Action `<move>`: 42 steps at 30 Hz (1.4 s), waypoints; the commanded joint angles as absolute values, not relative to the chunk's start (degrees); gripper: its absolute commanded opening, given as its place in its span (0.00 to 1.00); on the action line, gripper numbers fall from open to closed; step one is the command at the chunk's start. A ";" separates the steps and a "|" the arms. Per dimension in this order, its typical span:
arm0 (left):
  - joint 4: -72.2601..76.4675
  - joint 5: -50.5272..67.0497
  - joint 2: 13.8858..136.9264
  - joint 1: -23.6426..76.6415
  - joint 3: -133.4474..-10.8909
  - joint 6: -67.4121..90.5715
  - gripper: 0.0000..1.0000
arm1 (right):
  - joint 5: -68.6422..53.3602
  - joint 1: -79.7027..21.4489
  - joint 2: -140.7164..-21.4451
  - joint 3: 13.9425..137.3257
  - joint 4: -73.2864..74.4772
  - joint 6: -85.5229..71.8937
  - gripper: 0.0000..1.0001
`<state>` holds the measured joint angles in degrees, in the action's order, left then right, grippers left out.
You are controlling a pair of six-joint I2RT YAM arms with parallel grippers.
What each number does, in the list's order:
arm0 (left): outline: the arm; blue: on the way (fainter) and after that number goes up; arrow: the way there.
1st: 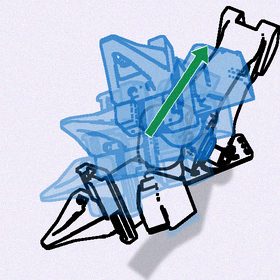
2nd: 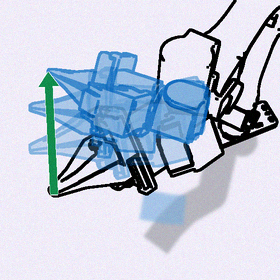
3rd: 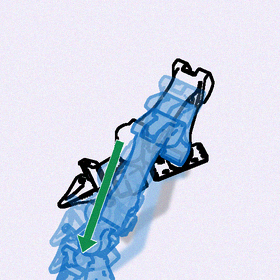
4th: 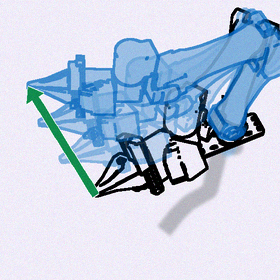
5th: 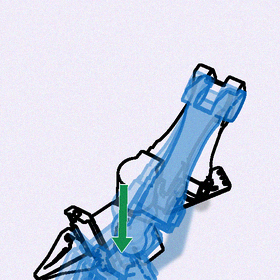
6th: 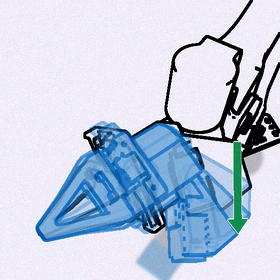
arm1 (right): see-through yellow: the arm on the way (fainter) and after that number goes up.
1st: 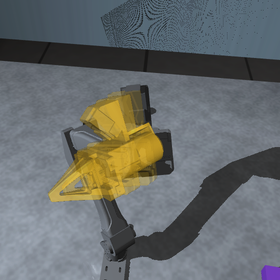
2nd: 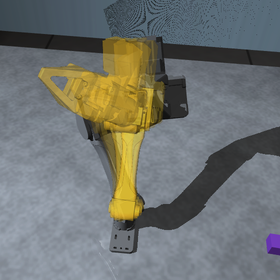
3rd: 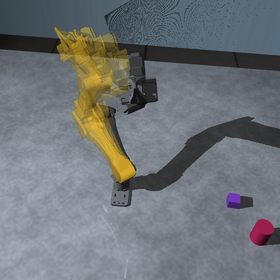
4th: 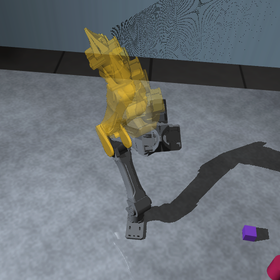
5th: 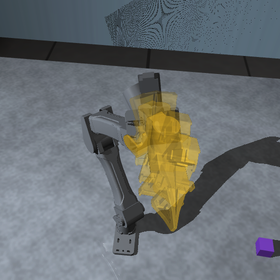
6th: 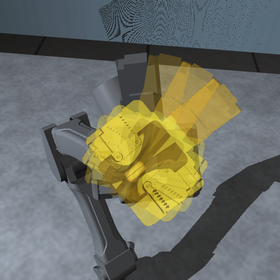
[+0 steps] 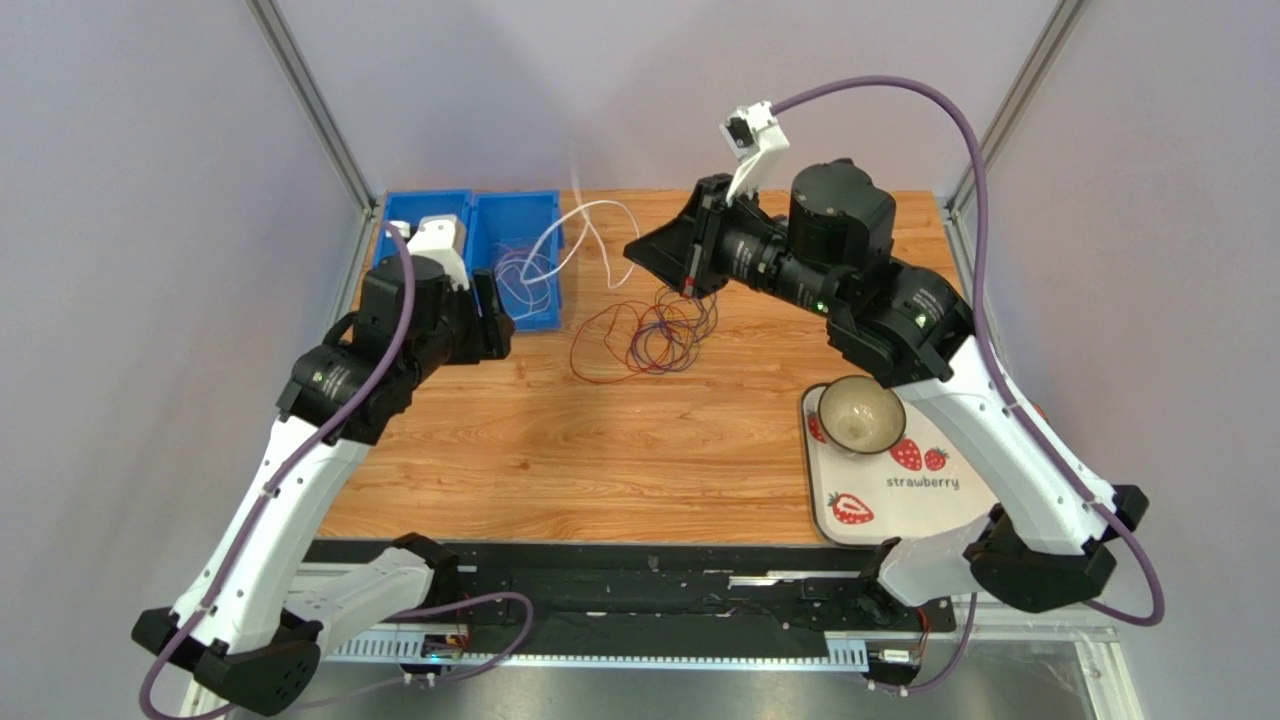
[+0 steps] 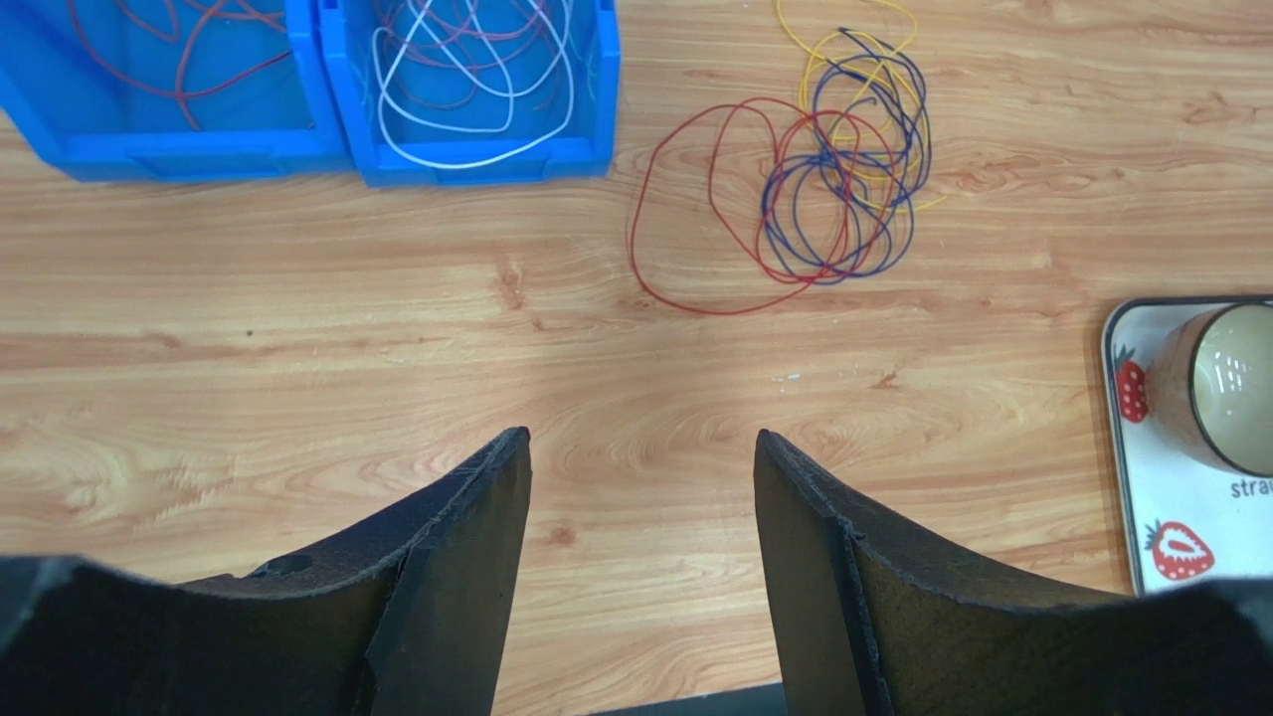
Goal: Untangle the cables
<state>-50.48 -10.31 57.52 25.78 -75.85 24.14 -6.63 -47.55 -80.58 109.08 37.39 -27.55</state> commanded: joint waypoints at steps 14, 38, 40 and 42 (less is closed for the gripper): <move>-52.91 -5.89 52.65 26.72 -67.86 26.01 0.61 | -9.23 -47.81 -83.58 68.65 29.01 -37.97 0.00; -30.50 -4.39 64.33 39.99 -58.97 22.15 0.60 | -6.50 -48.60 -81.30 67.76 32.96 -33.40 0.00; -28.93 -3.26 65.12 39.99 -59.15 21.36 0.59 | -6.59 -48.52 -80.95 68.03 33.22 -33.22 0.00; -27.26 -1.68 66.27 39.99 -59.24 20.48 0.59 | -6.68 -48.60 -80.51 68.20 33.40 -33.05 0.00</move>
